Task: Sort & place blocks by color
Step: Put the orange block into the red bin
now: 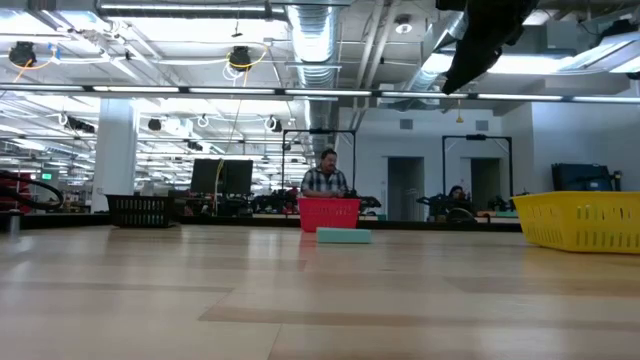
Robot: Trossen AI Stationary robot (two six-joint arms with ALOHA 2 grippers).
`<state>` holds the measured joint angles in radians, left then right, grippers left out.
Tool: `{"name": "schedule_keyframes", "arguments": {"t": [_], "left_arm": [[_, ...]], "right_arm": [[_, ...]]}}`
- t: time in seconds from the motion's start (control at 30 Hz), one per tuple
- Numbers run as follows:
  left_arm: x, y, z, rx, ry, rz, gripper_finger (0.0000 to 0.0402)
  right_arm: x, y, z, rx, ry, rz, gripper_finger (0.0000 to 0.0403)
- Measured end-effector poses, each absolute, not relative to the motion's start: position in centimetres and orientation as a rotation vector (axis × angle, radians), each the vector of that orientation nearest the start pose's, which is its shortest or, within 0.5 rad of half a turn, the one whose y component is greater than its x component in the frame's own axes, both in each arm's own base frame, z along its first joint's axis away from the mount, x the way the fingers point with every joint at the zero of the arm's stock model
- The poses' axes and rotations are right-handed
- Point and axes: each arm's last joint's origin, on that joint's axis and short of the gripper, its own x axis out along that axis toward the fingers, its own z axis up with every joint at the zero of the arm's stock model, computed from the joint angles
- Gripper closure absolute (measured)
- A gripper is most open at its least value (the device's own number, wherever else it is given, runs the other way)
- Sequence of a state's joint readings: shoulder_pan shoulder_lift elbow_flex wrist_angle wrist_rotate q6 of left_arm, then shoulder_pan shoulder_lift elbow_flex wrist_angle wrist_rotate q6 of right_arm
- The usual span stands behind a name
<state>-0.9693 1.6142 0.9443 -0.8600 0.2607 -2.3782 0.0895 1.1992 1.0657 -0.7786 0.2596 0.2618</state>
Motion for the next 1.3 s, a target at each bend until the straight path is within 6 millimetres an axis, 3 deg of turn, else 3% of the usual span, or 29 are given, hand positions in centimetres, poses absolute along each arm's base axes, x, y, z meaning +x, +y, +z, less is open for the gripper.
{"name": "schedule_keyframes", "arguments": {"t": [0.3, 0.63, 0.9, 1.07, 1.3], "left_arm": [[15.2, -22.2, 15.3, -1.123, 1.542, 1.177, 0.0146], [15.6, -22.1, 13.3, -1.168, 1.505, 1.116, 0.0146], [15.9, -21.4, 13.5, -1.136, 1.524, 1.080, 0.0149], [16.5, -21.0, 13.5, -1.119, 1.569, 1.037, 0.0186], [17.8, -19.5, 13.5, -1.031, 1.603, 0.953, 0.0281]], "right_arm": [[23.4, 1.4, 30.1, 0.014, 0.874, -0.240, 0.0117], [23.3, 1.6, 30.1, 0.007, 0.880, -0.228, 0.0117], [23.2, 1.7, 30.0, 0.019, 0.896, -0.232, 0.0117], [22.9, 1.7, 29.7, 0.032, 0.930, -0.246, 0.0117], [22.7, 1.7, 29.6, 0.039, 0.949, -0.254, 0.0117]]}}
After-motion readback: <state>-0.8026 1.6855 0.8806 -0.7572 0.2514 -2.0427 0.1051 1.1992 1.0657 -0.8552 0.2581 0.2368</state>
